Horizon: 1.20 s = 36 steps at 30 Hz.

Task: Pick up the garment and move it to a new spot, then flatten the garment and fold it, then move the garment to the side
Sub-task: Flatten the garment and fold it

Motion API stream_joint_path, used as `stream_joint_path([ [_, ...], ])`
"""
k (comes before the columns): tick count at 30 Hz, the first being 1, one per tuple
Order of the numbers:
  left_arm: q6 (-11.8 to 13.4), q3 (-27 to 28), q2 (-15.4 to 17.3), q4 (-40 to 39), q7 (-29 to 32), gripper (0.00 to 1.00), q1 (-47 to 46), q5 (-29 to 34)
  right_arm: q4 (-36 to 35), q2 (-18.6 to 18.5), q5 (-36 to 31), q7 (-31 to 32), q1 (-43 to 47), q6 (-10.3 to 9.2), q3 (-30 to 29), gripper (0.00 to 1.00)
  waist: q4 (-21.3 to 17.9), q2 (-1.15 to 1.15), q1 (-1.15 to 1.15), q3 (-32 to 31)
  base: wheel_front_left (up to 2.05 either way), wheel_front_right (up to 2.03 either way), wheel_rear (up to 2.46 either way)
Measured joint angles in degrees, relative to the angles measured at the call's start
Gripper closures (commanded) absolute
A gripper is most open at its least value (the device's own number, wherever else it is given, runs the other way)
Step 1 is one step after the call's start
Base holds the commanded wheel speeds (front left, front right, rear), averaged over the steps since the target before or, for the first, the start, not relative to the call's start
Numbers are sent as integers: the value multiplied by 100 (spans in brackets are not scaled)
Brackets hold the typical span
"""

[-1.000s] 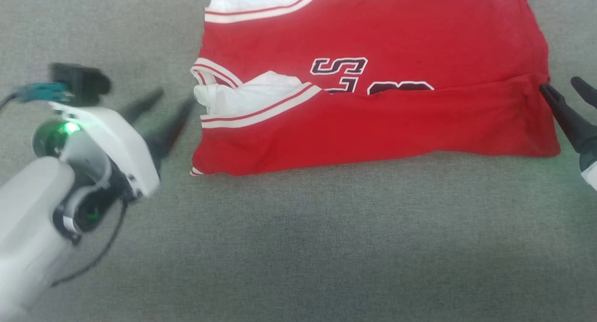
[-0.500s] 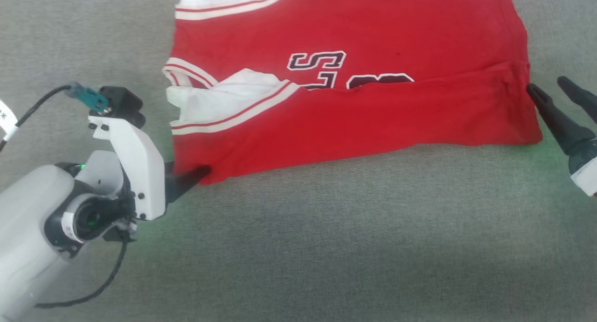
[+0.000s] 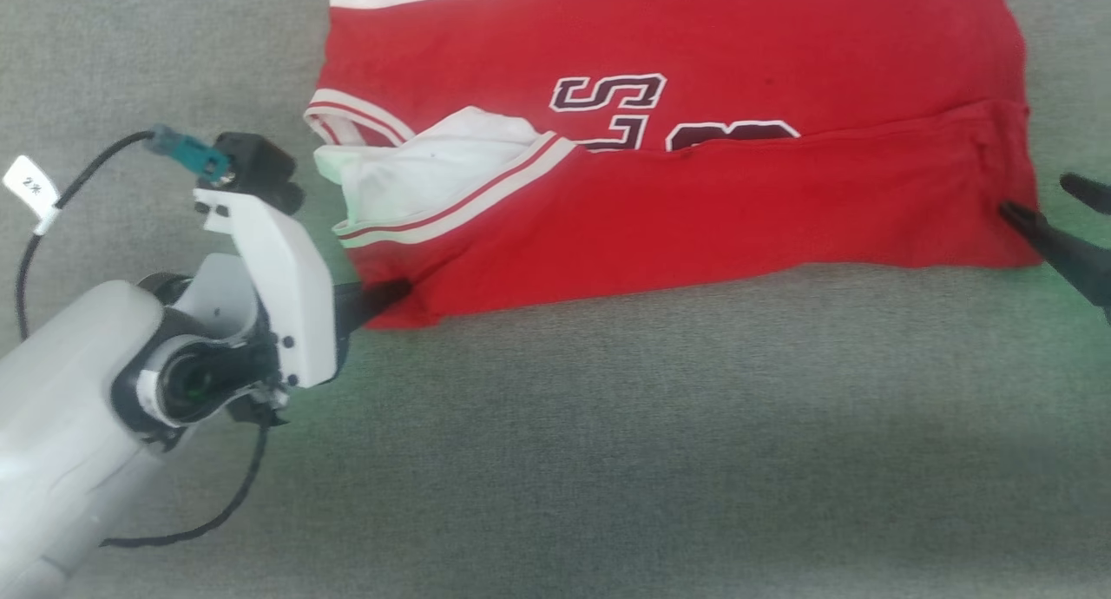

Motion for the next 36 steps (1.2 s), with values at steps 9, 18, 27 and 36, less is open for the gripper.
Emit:
stream_joint_path([
  [9,-169,-102,-439,85,-180,100,-220,234,178,-354,-112,1588,-398,0,346,16,266,0,0,197,0,0,0],
  [18,-294,-101,-565,148,-501,100,-65,271,185,-301,-118,1443,-259,0,293,100,362,0,0,72,0,0,0],
  [27,-101,-67,134,-1033,-779,100,1012,18,-213,-626,122,1310,442,0,400,100,428,0,0,-318,0,0,0],
  [36,182,-119,801,-2247,-1166,100,1958,-20,-706,-1188,400,949,1528,0,242,100,463,0,0,-507,0,0,0],
])
